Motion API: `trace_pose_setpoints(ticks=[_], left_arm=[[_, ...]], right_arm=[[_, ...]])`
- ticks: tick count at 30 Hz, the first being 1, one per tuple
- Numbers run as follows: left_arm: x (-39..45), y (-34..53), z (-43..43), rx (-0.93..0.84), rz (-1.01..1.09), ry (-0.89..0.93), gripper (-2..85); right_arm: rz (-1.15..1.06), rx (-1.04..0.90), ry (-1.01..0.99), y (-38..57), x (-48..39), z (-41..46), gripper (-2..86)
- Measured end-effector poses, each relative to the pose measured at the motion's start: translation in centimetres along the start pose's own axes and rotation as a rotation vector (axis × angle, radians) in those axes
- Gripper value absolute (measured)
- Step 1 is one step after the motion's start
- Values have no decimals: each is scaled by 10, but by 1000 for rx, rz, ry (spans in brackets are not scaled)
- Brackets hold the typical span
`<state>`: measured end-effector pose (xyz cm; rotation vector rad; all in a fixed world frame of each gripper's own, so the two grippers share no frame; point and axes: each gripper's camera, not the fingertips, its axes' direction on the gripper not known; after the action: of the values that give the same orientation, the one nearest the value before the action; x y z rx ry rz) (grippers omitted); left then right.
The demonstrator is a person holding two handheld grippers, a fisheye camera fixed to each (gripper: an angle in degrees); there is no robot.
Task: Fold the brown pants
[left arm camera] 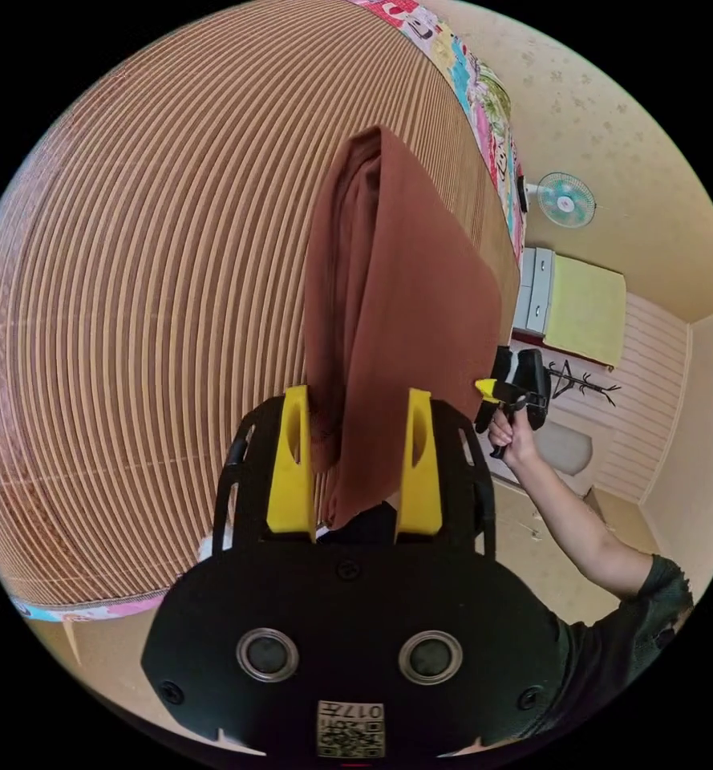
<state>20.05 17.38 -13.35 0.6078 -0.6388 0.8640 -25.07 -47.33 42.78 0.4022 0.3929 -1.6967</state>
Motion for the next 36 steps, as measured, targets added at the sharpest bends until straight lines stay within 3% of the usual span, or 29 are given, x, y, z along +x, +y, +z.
trace_pose_setpoints(ticks=[7, 14, 18, 23, 26, 30, 34, 36], left_arm=[[-4, 12, -26, 0, -10, -32, 60], [-52, 81, -158, 76, -39, -256, 51], [-108, 131, -277, 247, -274, -484, 42], [-160, 219, -383, 533, -649, -526, 93], [-170, 272, -387, 681, -651, -387, 98], [-186, 302, -315, 544, -657, -333, 99], [-186, 309, -251, 510, -598, -210, 105], [-177, 308, -242, 634, -534, -93, 113]], right_arm=[[-2, -121, 4, -9, -21, 45, 150], [-113, -304, -125, -30, -118, 199, 109], [-166, -390, -139, -64, -201, 304, 109], [-76, -503, -115, -92, -295, 410, 140], [-135, -494, -66, -82, -314, 407, 125], [-313, -551, -8, -50, -296, 365, 47], [-240, -591, 36, 1, -217, 270, 17], [-149, -538, 90, 27, -182, 215, 12]])
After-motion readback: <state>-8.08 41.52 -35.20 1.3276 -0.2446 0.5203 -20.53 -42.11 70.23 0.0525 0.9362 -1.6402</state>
